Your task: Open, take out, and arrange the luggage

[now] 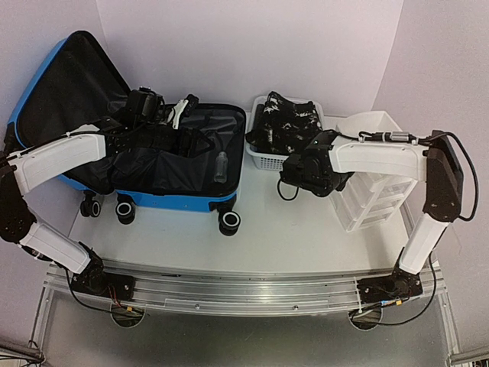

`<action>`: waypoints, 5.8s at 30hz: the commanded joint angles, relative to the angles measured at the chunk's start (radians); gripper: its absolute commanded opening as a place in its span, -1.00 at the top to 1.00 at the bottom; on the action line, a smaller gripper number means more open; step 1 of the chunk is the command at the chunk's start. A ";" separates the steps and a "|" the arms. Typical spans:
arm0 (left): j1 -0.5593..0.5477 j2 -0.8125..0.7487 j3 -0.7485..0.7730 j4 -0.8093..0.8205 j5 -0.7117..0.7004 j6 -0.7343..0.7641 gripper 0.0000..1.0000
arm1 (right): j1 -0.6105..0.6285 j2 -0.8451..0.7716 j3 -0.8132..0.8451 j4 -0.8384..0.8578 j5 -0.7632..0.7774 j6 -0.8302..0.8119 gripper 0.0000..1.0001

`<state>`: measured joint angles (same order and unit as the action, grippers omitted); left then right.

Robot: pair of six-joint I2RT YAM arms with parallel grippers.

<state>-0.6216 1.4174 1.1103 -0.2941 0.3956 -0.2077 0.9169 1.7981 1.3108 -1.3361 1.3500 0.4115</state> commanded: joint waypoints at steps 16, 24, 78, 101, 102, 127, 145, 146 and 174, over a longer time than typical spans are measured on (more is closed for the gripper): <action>0.005 0.002 0.006 0.078 0.043 -0.004 -0.64 | -0.094 -0.023 -0.055 -0.426 0.092 0.059 -0.76; 0.005 -0.004 0.004 0.076 0.039 0.004 -0.64 | -0.113 0.006 0.007 -0.429 0.167 0.029 -0.76; 0.005 -0.051 -0.086 0.139 0.050 -0.002 -0.68 | -0.088 -0.056 0.456 -0.026 -0.804 0.028 -0.61; 0.005 -0.079 -0.113 0.145 0.057 0.000 -0.66 | -0.230 0.030 0.509 -0.016 -0.802 0.105 0.10; 0.006 -0.080 -0.113 0.144 0.056 0.001 -0.66 | -0.232 0.038 0.505 -0.019 -0.794 0.103 0.12; 0.005 -0.087 -0.134 0.160 0.058 -0.003 -0.66 | -0.271 -0.119 0.377 0.155 -1.225 0.254 0.93; 0.007 -0.089 -0.142 0.172 0.049 0.004 -0.66 | -0.247 0.023 0.434 0.341 -1.552 0.166 0.48; 0.007 -0.088 -0.142 0.171 0.048 0.005 -0.66 | -0.247 0.035 0.445 0.349 -1.570 0.163 0.45; -0.024 0.565 0.469 -0.326 -0.298 -0.206 -0.61 | -0.248 -0.135 0.485 0.290 -1.161 0.052 -0.36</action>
<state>-0.6242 1.8235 1.3511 -0.4116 0.2343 -0.3464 0.6639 1.7197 1.7932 -1.0284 0.1189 0.5108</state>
